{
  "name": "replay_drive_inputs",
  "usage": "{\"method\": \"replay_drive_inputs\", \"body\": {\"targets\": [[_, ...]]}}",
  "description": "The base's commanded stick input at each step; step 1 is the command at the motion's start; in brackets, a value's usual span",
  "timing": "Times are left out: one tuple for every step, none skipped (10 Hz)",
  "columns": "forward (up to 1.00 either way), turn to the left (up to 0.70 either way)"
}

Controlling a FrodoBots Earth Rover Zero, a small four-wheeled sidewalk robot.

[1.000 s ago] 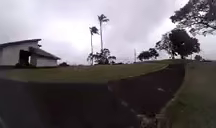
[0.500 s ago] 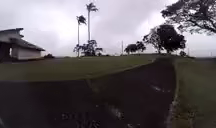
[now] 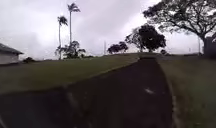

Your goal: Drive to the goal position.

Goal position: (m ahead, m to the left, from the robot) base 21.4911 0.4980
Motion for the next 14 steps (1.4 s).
{"method": "replay_drive_inputs", "body": {"targets": [[1.00, -0.40], [1.00, -0.40], [1.00, -0.40], [1.00, -0.40], [1.00, -0.18], [1.00, 0.00], [1.00, -0.10], [1.00, -0.33], [1.00, -0.39], [1.00, -0.20], [1.00, -0.06], [1.00, -0.39], [1.00, -0.35], [1.00, -0.18]]}}
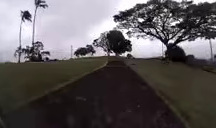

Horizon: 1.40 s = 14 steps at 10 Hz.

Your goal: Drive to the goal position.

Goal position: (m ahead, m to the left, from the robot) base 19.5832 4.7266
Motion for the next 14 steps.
{"method": "replay_drive_inputs", "body": {"targets": [[1.00, -0.03], [1.00, 0.00], [1.00, 0.00], [1.00, 0.00], [1.00, 0.00], [1.00, 0.00], [1.00, 0.00], [1.00, 0.00], [1.00, 0.00], [1.00, 0.00], [1.00, 0.00], [1.00, 0.00], [1.00, 0.00], [1.00, 0.00]]}}
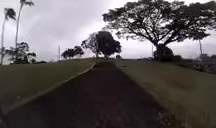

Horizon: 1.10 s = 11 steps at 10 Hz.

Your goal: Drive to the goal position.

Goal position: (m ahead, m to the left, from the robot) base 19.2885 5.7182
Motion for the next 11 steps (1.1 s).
{"method": "replay_drive_inputs", "body": {"targets": [[1.00, 0.00], [1.00, 0.11], [1.00, 0.26], [1.00, 0.33], [1.00, 0.00], [1.00, 0.00], [1.00, 0.00], [1.00, 0.00], [1.00, 0.00], [1.00, 0.00], [1.00, 0.00]]}}
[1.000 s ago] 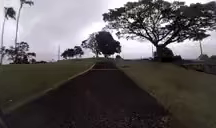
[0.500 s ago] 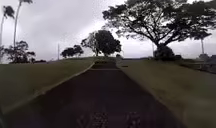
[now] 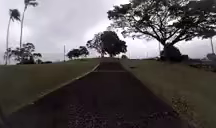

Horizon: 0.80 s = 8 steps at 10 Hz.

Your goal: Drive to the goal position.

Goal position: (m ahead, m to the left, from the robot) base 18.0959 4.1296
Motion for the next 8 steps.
{"method": "replay_drive_inputs", "body": {"targets": [[1.00, 0.00], [1.00, 0.00], [1.00, 0.00], [1.00, 0.00], [1.00, 0.00], [1.00, 0.00], [1.00, 0.00], [1.00, 0.00]]}}
